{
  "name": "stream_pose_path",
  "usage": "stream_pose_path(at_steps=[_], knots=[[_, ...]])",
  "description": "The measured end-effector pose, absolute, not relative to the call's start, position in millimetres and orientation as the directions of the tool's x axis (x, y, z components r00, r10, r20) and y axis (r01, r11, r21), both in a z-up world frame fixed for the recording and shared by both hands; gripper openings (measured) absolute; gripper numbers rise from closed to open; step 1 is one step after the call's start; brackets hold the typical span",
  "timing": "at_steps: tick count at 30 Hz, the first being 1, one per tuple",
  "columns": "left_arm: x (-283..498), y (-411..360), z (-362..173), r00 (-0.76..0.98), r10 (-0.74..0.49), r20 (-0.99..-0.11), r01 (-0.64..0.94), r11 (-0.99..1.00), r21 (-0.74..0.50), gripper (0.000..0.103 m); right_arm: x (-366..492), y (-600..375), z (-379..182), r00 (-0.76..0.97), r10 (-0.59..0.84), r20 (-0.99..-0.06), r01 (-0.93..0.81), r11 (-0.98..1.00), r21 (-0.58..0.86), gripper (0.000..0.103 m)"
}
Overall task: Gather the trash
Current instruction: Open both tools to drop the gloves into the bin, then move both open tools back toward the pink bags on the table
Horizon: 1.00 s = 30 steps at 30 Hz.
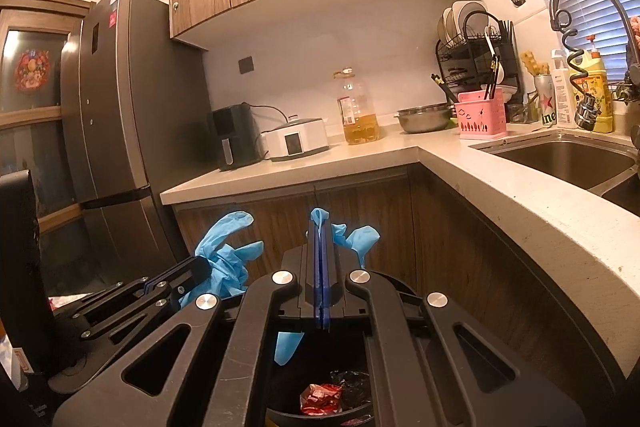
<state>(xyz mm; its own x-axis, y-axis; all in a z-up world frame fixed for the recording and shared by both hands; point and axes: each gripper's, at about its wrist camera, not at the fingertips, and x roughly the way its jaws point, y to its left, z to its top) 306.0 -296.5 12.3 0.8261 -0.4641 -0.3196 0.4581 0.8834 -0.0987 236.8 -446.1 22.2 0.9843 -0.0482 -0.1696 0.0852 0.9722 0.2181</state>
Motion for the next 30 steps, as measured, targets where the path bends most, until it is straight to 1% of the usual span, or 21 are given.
stream_pose_path(at_steps=[4,6,7,8,9,11,12,13,15,16,17,18,19,20,21,23,24,28,30], knots=[[310.8,-297.3,7.8,0.825,-0.459,-0.331,0.453,0.886,-0.099,0.003,243.4,-447.4,19.1,0.982,-0.044,-0.185,0.084,0.972,0.219,0.002],[312.7,-295.9,7.4,0.821,-0.465,-0.331,0.456,0.883,-0.11,0.009,246.3,-447.5,17.3,0.981,-0.044,-0.189,0.085,0.973,0.216,0.002],[313.2,-295.8,7.3,0.821,-0.465,-0.331,0.455,0.883,-0.113,0.012,247.8,-447.8,15.9,0.98,-0.046,-0.195,0.088,0.972,0.216,0.004],[314.1,-295.4,6.4,0.823,-0.461,-0.332,0.451,0.885,-0.113,0.02,249.2,-448.0,14.7,0.978,-0.048,-0.201,0.092,0.972,0.216,0.007],[314.9,-295.7,5.7,0.823,-0.46,-0.333,0.45,0.886,-0.114,0.031,250.7,-448.8,13.2,0.977,-0.045,-0.208,0.091,0.972,0.218,0.009],[315.4,-293.9,4.1,0.816,-0.471,-0.334,0.455,0.881,-0.129,0.041,251.9,-449.3,11.4,0.975,-0.047,-0.215,0.095,0.971,0.221,0.022],[315.6,-293.9,4.0,0.816,-0.471,-0.335,0.454,0.881,-0.131,0.045,251.9,-450.0,10.5,0.975,-0.049,-0.215,0.098,0.97,0.222,0.026],[315.6,-293.1,3.6,0.818,-0.467,-0.335,0.45,0.883,-0.132,0.048,251.5,-450.2,10.0,0.975,-0.052,-0.214,0.101,0.97,0.222,0.029],[316.5,-289.5,2.6,0.822,-0.459,-0.337,0.438,0.888,-0.14,0.058,251.4,-451.5,9.2,0.974,-0.055,-0.22,0.105,0.968,0.226,0.029],[316.4,-286.4,2.4,0.825,-0.453,-0.338,0.429,0.891,-0.147,0.061,251.0,-451.8,8.7,0.974,-0.056,-0.221,0.107,0.968,0.228,0.031],[316.2,-283.8,2.5,0.829,-0.447,-0.336,0.421,0.895,-0.15,0.066,250.2,-452.6,8.4,0.973,-0.059,-0.222,0.111,0.967,0.229,0.037],[315.3,-280.4,2.6,0.835,-0.438,-0.333,0.41,0.899,-0.155,0.069,249.0,-452.9,8.1,0.973,-0.063,-0.222,0.115,0.966,0.23,0.041],[314.2,-277.0,2.8,0.839,-0.433,-0.331,0.403,0.902,-0.158,0.071,246.1,-453.0,7.8,0.973,-0.066,-0.219,0.118,0.965,0.233,0.047],[312.2,-273.2,2.8,0.845,-0.423,-0.327,0.392,0.906,-0.159,0.075,244.2,-452.5,7.6,0.974,-0.066,-0.217,0.118,0.965,0.235,0.049],[309.7,-269.6,2.9,0.853,-0.41,-0.325,0.379,0.912,-0.156,0.078,241.2,-451.8,7.4,0.974,-0.069,-0.214,0.12,0.964,0.236,0.051],[303.3,-262.5,2.4,0.865,-0.387,-0.32,0.357,0.922,-0.148,0.081,237.2,-450.2,6.9,0.974,-0.073,-0.216,0.125,0.963,0.238,0.062],[301.0,-259.2,2.2,0.869,-0.377,-0.32,0.348,0.926,-0.145,0.084,233.1,-449.2,6.3,0.974,-0.071,-0.213,0.123,0.962,0.243,0.064],[285.5,-240.0,-0.7,0.891,-0.323,-0.32,0.294,0.946,-0.136,0.086,221.2,-443.3,5.7,0.974,-0.081,-0.211,0.132,0.961,0.244,0.076],[274.9,-226.9,-3.1,0.906,-0.282,-0.316,0.252,0.959,-0.133,0.087,216.5,-439.8,5.0,0.974,-0.075,-0.214,0.128,0.96,0.249,0.078]])
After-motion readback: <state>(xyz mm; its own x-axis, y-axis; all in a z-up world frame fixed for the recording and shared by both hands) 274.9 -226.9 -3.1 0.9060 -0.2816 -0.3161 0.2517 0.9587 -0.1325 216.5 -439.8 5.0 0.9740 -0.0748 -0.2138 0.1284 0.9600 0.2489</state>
